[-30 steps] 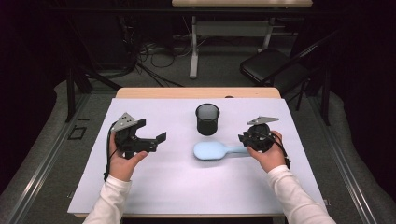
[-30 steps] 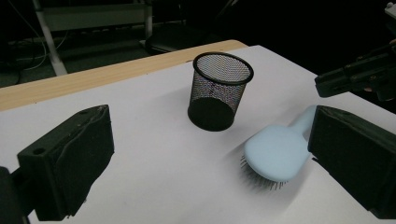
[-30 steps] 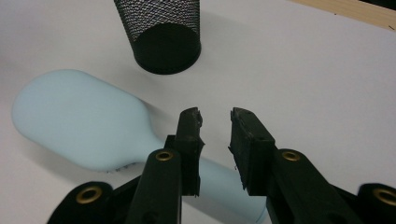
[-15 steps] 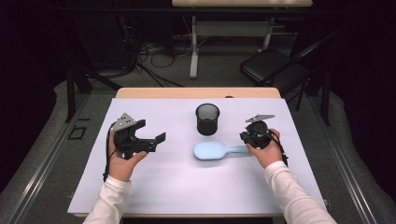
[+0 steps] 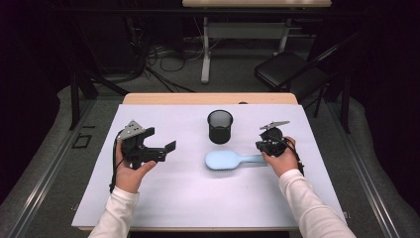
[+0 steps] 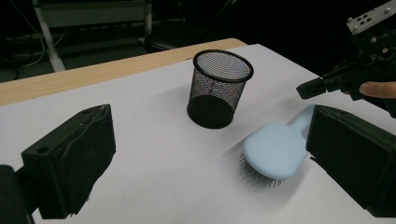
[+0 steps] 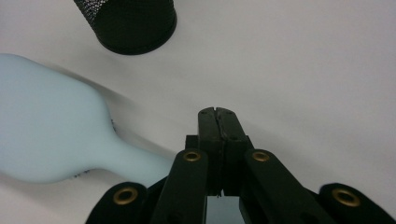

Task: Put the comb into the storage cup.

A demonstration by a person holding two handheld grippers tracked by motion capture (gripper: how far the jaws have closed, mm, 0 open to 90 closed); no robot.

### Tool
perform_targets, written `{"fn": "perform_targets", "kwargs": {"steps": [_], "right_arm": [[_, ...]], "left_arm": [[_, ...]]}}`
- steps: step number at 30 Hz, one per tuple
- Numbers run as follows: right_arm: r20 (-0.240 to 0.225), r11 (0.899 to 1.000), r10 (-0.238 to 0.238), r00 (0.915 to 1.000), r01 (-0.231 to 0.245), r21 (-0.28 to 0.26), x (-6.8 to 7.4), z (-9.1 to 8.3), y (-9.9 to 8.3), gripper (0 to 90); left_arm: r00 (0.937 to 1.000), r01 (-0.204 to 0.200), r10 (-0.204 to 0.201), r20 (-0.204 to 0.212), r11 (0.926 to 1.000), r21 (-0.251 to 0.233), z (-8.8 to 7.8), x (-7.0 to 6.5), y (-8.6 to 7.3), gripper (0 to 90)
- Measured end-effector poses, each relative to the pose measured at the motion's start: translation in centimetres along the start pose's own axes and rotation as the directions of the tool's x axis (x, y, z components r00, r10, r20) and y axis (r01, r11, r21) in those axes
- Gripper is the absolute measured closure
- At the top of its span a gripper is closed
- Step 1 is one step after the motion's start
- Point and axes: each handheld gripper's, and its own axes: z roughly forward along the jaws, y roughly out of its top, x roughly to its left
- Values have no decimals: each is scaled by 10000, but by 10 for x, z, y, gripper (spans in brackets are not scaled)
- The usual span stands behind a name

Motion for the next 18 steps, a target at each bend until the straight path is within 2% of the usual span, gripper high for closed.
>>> {"fn": "perform_targets", "kwargs": {"steps": [12, 18], "right_arm": [[81, 9968, 275, 9996, -280, 755, -10, 17, -7, 900], [75, 9951, 331, 9994, -336, 932, -12, 19, -10, 899]], "left_arm": [[10000, 28, -28, -21, 10000, -13, 0, 0, 0, 20], [10000, 8, -8, -44, 10000, 4, 1, 0, -1, 20]]}}
